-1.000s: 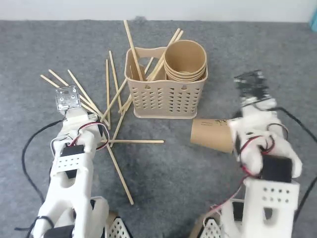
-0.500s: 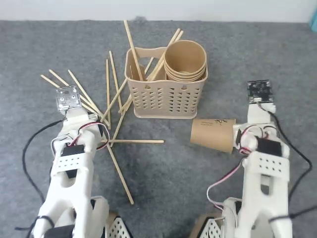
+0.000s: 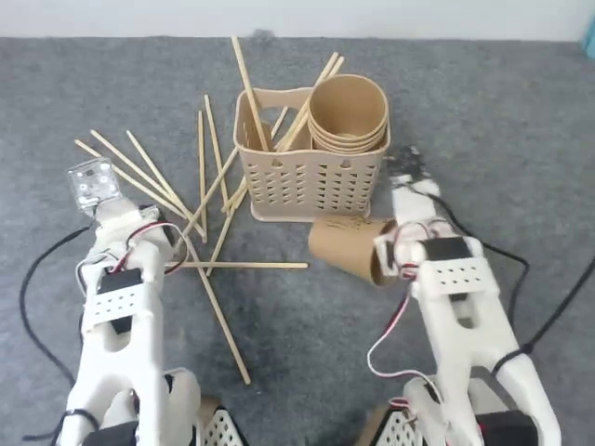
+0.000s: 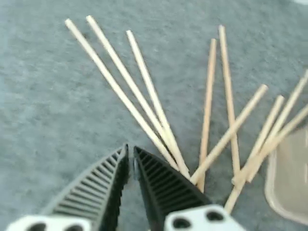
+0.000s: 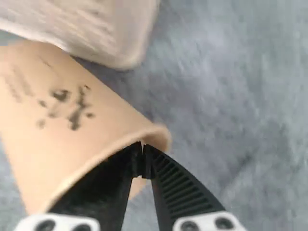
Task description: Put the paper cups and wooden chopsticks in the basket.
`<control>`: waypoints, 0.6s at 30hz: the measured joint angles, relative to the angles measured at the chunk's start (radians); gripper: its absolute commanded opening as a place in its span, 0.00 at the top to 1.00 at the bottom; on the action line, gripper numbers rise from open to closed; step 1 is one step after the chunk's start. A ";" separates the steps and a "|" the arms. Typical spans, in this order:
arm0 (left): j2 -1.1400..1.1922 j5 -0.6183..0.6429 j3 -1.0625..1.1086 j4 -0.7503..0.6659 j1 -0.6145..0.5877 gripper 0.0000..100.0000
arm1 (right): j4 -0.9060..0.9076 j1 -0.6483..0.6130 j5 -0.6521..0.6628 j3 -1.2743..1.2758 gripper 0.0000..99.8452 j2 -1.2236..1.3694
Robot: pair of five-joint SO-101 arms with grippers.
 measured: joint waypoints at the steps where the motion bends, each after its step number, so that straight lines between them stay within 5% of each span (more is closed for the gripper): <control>1: 0.000 0.017 0.000 -0.008 -0.015 0.99 | -0.002 -0.028 -0.002 -0.017 0.99 0.000; 14: 0.219 0.169 -0.161 -0.041 -0.150 0.99 | -0.005 -0.468 0.038 -0.117 0.99 0.015; 18: 0.431 0.184 -0.344 0.078 -0.173 0.99 | 0.103 -0.497 0.147 -0.176 0.88 0.028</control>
